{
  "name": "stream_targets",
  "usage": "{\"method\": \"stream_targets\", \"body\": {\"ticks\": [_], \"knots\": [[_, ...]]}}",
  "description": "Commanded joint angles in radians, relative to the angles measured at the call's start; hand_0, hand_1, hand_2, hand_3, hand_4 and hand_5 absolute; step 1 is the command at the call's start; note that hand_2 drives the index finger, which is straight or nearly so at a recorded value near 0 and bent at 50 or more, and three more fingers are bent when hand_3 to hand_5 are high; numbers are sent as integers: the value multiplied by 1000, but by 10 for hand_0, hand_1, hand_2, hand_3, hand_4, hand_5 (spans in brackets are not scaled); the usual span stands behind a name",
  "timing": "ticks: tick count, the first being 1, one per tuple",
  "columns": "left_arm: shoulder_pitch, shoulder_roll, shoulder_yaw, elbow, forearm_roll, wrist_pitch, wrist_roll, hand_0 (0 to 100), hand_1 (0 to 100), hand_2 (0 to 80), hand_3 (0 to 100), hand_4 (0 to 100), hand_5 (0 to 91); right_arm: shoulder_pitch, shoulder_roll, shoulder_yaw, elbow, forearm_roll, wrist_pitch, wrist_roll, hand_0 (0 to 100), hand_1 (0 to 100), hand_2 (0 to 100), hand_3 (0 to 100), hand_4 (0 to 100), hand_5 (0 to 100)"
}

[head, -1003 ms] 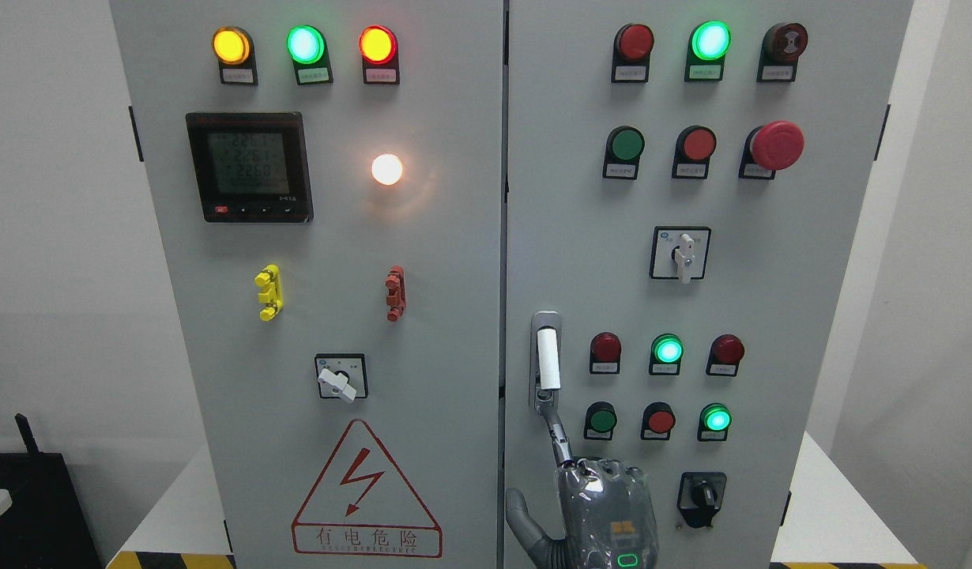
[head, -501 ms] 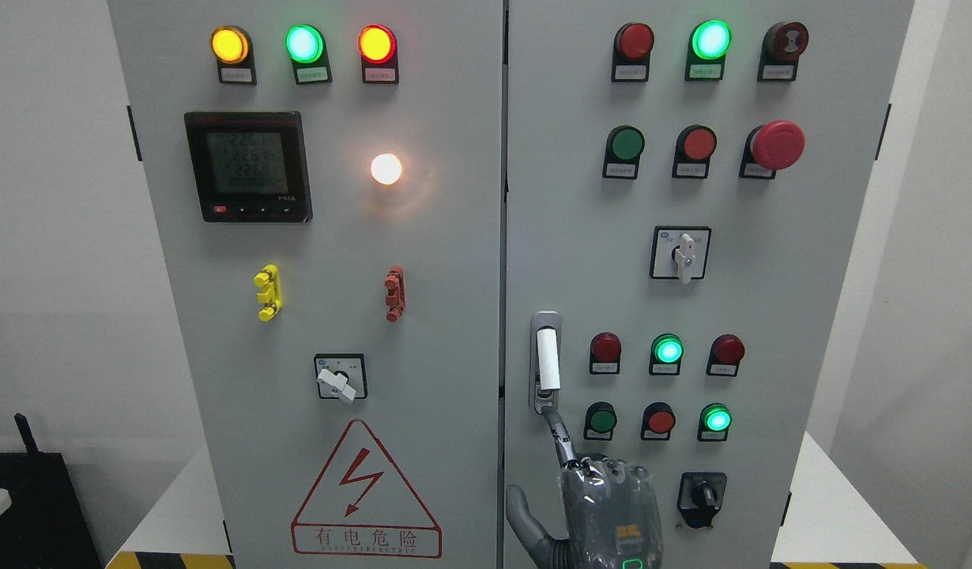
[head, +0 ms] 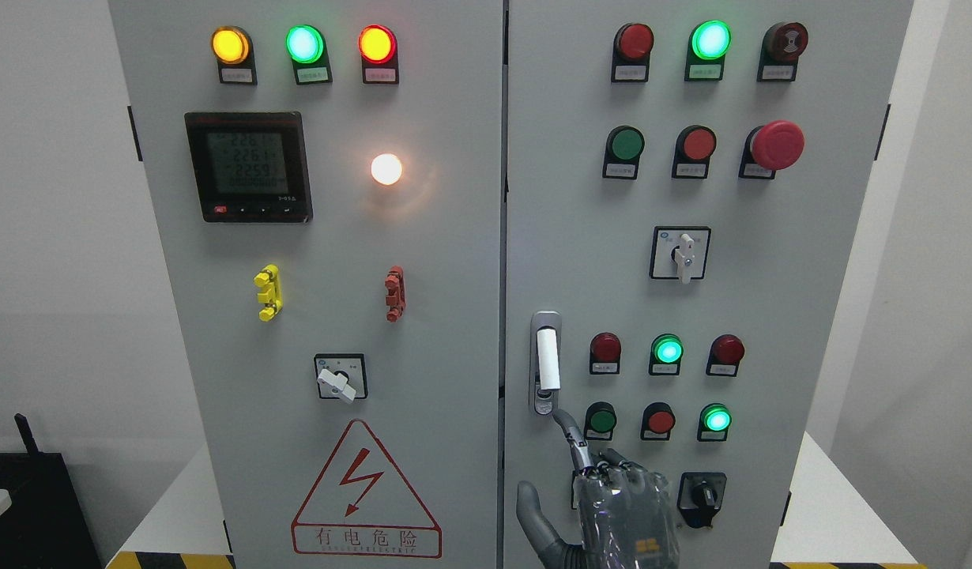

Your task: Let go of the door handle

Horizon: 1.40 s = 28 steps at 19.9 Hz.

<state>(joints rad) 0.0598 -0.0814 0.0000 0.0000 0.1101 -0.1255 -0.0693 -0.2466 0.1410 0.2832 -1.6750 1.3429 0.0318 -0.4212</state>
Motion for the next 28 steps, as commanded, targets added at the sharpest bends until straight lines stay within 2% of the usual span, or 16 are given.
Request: {"method": "stream_targets", "body": {"ticks": [1, 3, 6, 8, 11, 13, 15, 19, 23, 28], "knots": [[0, 0, -12, -15, 0, 0, 0, 120, 389, 0, 0, 0, 0, 21, 2, -19, -25, -47, -4, 2, 497, 245, 949, 1000, 1000, 971], [0, 0, -12, -15, 0, 0, 0, 120, 389, 0, 0, 0, 0, 14, 0, -18, -25, -65, -4, 5, 499, 212, 997, 1000, 1000, 975], [0, 0, -12, -15, -1, 0, 0, 120, 389, 0, 0, 0, 0, -11, 0, -18, -29, -65, -3, 58, 474, 196, 1000, 1000, 1000, 977], [0, 0, -12, -15, 0, 0, 0, 120, 389, 0, 0, 0, 0, -42, 0, -18, -28, -64, 0, 65, 455, 200, 1000, 1000, 1000, 978], [0, 0, -12, -15, 0, 0, 0, 120, 389, 0, 0, 0, 0, -92, 0, -16, -25, -56, 10, 68, 416, 232, 1000, 1000, 1000, 978], [0, 0, -12, -15, -1, 0, 0, 120, 389, 0, 0, 0, 0, -120, 0, -15, -25, -53, 31, 99, 374, 282, 1000, 1000, 1000, 978], [0, 0, -12, -15, -1, 0, 0, 120, 389, 0, 0, 0, 0, -137, 0, -10, -28, -48, 53, 108, 345, 325, 1000, 1000, 1000, 979], [0, 0, -12, -15, 0, 0, 2, 120, 389, 0, 0, 0, 0, -132, 2, -9, -28, -30, 57, 107, 299, 425, 1000, 1000, 1000, 979], [0, 0, -12, -15, 0, 0, 0, 120, 389, 0, 0, 0, 0, -100, 2, -12, -46, -36, 48, 110, 285, 440, 1000, 1000, 1000, 978], [0, 0, -12, -15, 0, 0, 0, 120, 389, 0, 0, 0, 0, -106, 2, -16, -43, -31, 57, 121, 268, 439, 1000, 1000, 1000, 978]]}}
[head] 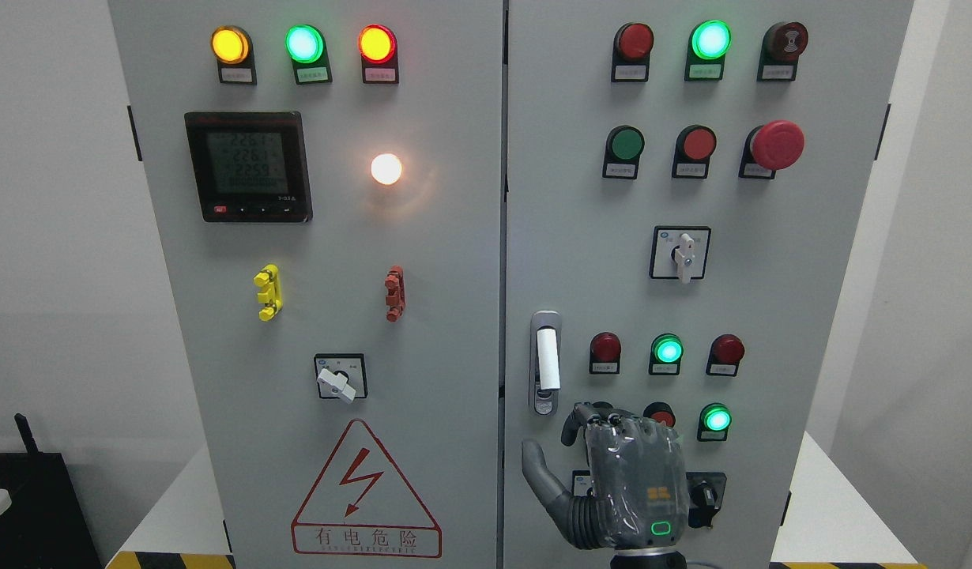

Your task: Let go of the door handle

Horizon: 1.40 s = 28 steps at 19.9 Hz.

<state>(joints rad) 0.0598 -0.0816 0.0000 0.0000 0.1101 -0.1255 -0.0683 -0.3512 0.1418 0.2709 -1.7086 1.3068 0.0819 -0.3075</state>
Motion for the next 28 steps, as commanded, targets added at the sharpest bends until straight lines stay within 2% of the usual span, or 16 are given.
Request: {"method": "stream_targets", "body": {"ticks": [1, 10, 13, 16, 28], "knots": [[0, 0, -12, -15, 0, 0, -1, 120, 389, 0, 0, 0, 0, -6, 1, -2, -8, 5, 9, 11, 268, 438, 1000, 1000, 1000, 978], [0, 0, -12, -15, 0, 0, -1, 120, 389, 0, 0, 0, 0, -81, 1, -4, 14, 5, 19, 21, 290, 398, 1000, 1000, 1000, 980], [0, 0, -12, -15, 0, 0, -1, 120, 389, 0, 0, 0, 0, -97, 1, -4, 27, 6, 21, 47, 294, 375, 1000, 1000, 1000, 980], [0, 0, -12, -15, 0, 0, -1, 120, 389, 0, 0, 0, 0, -123, 1, -4, 44, 6, 29, 48, 296, 361, 1000, 1000, 1000, 981], [0, 0, -12, -15, 0, 0, -1, 120, 389, 0, 0, 0, 0, -134, 1, -4, 72, 6, 36, 51, 287, 377, 1000, 1000, 1000, 981]]}}
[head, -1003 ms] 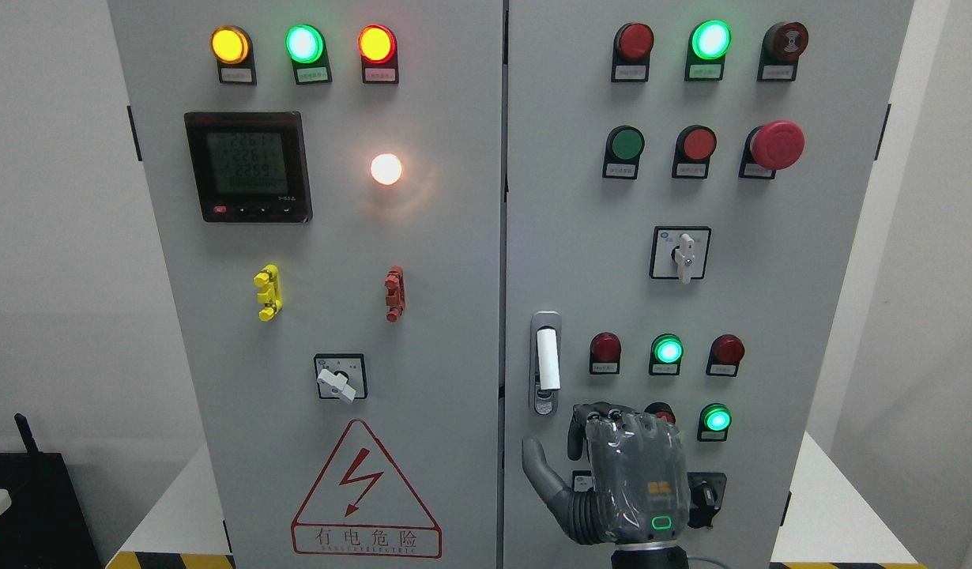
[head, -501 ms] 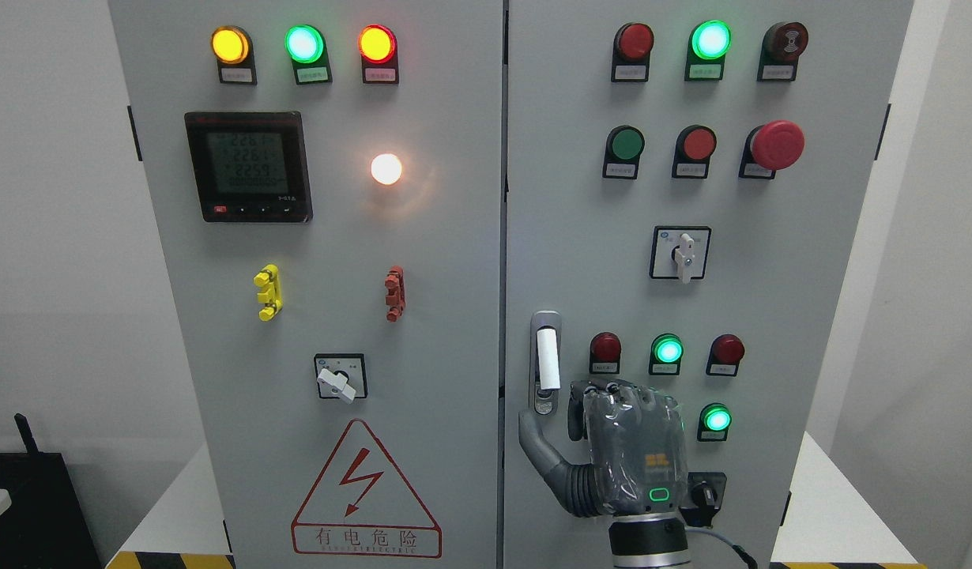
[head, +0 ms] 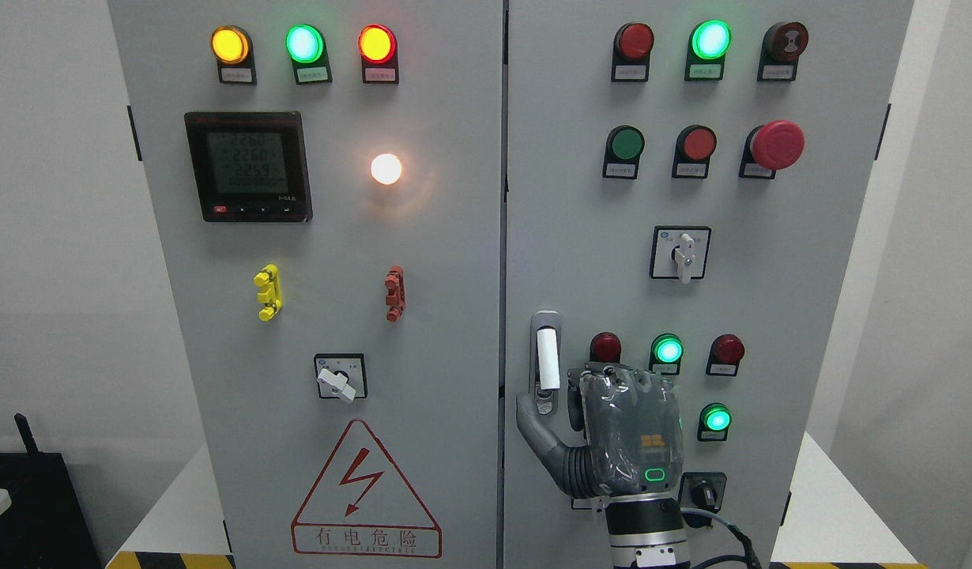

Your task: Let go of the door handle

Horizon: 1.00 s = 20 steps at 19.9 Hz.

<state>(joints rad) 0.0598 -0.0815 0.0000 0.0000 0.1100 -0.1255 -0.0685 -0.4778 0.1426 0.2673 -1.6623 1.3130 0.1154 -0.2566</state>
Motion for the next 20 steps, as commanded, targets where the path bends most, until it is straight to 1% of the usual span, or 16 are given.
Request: {"method": "stream_targets", "body": {"ticks": [1, 5, 9, 15, 20], "knots": [[0, 0, -12, -15, 0, 0, -1, 120, 389, 0, 0, 0, 0, -7, 0, -2, 26, 0, 3, 0, 288, 380, 1000, 1000, 1000, 981], [0, 0, -12, -15, 0, 0, -1, 120, 389, 0, 0, 0, 0, -10, 0, -2, 29, 0, 9, -1, 294, 387, 1000, 1000, 1000, 981], [0, 0, -12, -15, 0, 0, -1, 120, 389, 0, 0, 0, 0, -10, 0, -3, 26, 0, 10, -1, 370, 412, 1000, 1000, 1000, 981], [0, 0, -12, -15, -1, 0, -1, 120, 389, 0, 0, 0, 0, -7, 3, -3, 26, 0, 20, -3, 428, 414, 1000, 1000, 1000, 981], [0, 0, -12, -15, 0, 0, -1, 120, 389, 0, 0, 0, 0, -7, 3, -33, 24, -1, 18, -7, 458, 419, 1000, 1000, 1000, 981]]}}
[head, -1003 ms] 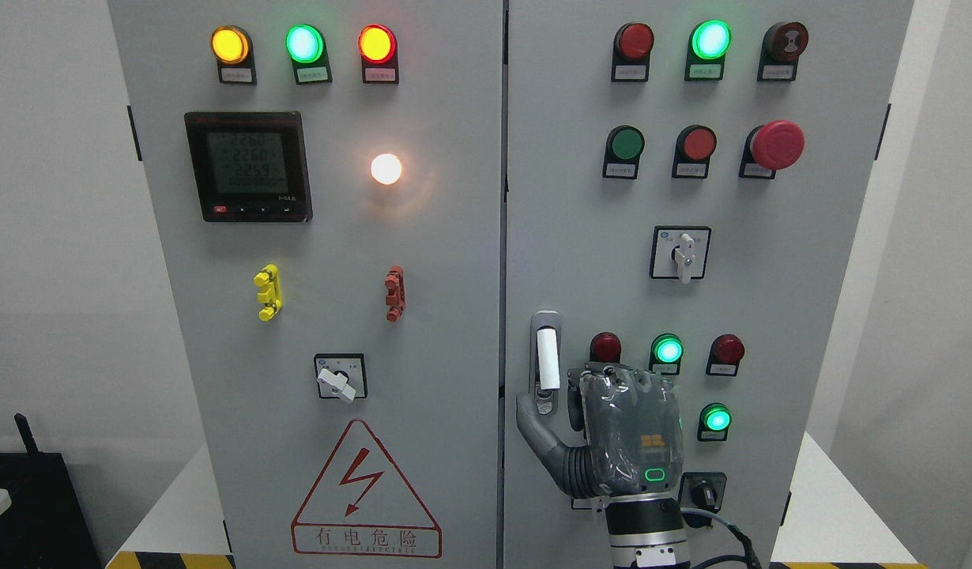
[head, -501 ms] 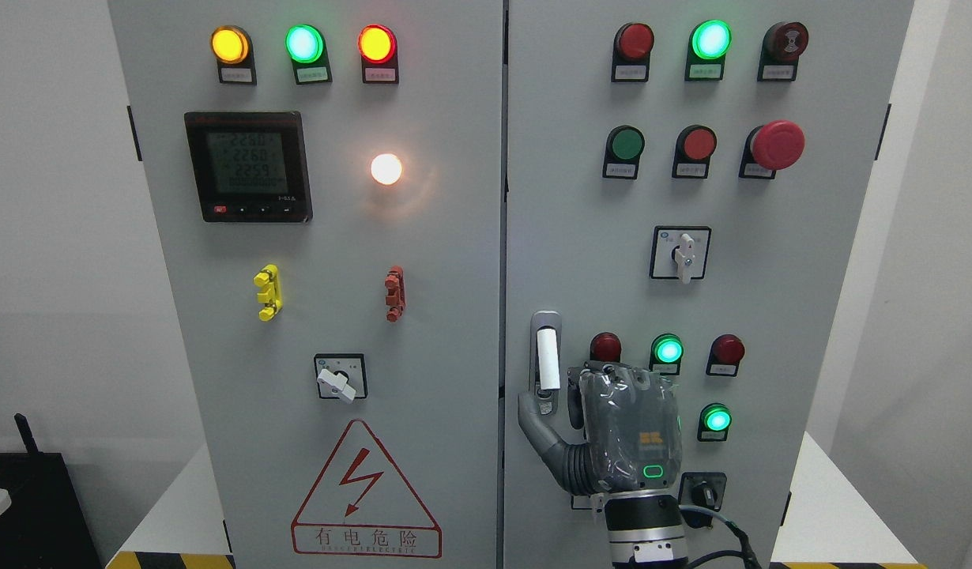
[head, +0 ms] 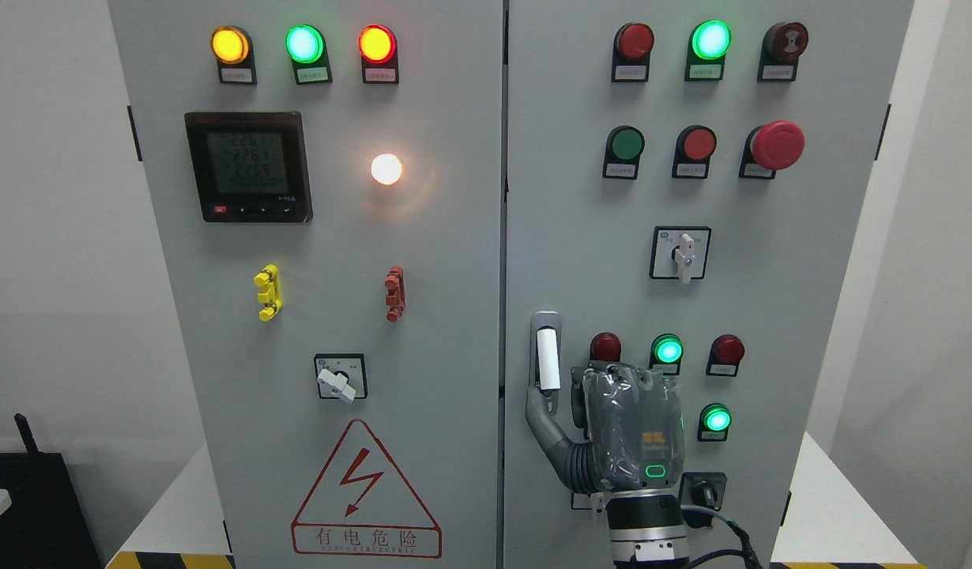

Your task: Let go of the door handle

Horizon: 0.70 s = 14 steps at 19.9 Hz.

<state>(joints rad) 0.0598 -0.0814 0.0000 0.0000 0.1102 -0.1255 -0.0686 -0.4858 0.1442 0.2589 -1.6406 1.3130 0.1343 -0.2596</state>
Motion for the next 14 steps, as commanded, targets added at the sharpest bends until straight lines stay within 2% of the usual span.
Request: {"method": "stream_targets", "body": {"ticks": [1, 14], "knots": [[0, 0, -12, -15, 0, 0, 0, 120, 389, 0, 0, 0, 0, 1, 2, -26, 2, -1, -2, -6, 465, 420, 1000, 1000, 1000, 981], [0, 0, -12, -15, -1, 0, 0, 120, 389, 0, 0, 0, 0, 6, 0, -29, -5, -6, -7, -10, 501, 408, 1000, 1000, 1000, 981]]}}
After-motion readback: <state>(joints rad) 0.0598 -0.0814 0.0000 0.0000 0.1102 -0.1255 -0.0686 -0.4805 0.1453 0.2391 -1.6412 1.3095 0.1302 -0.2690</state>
